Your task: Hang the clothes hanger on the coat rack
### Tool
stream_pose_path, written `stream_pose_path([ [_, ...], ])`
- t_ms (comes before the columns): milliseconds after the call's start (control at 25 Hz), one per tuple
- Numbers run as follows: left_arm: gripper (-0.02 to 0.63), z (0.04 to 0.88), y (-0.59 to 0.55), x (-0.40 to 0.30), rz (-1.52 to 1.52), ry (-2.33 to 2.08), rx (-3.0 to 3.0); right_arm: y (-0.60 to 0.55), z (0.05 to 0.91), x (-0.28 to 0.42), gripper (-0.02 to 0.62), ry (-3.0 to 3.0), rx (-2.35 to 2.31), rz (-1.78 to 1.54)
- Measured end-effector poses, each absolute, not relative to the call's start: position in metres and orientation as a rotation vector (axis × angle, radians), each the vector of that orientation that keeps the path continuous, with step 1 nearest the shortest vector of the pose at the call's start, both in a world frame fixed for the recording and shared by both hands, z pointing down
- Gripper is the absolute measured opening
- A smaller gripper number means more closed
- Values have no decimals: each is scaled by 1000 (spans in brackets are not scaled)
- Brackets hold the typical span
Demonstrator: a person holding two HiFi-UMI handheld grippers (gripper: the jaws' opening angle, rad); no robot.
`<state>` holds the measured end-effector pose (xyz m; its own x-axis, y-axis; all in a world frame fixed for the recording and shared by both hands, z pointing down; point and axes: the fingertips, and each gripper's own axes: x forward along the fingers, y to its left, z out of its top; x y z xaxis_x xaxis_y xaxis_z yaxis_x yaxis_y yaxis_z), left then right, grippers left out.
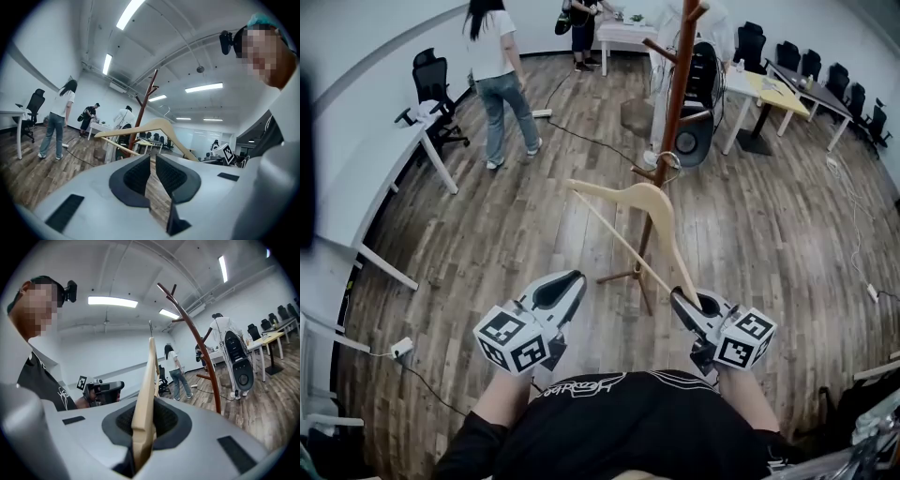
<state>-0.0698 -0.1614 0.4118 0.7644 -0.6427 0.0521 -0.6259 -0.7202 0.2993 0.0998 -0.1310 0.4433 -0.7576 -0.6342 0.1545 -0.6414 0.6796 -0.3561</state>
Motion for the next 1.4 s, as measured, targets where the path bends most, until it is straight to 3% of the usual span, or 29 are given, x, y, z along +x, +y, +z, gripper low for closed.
stream_pose_path([
  [480, 41, 421, -242, -53, -39, -932, 2657, -203, 446, 124, 55, -2828, 1172, 591],
  [1000, 41, 385, -348, 0, -41, -933, 2749, -299, 402, 167, 55, -2863, 1160, 389],
  [1400, 41, 395, -399, -1, -43, -816, 2792, -336, 363, 166, 55, -2823, 1312, 287],
])
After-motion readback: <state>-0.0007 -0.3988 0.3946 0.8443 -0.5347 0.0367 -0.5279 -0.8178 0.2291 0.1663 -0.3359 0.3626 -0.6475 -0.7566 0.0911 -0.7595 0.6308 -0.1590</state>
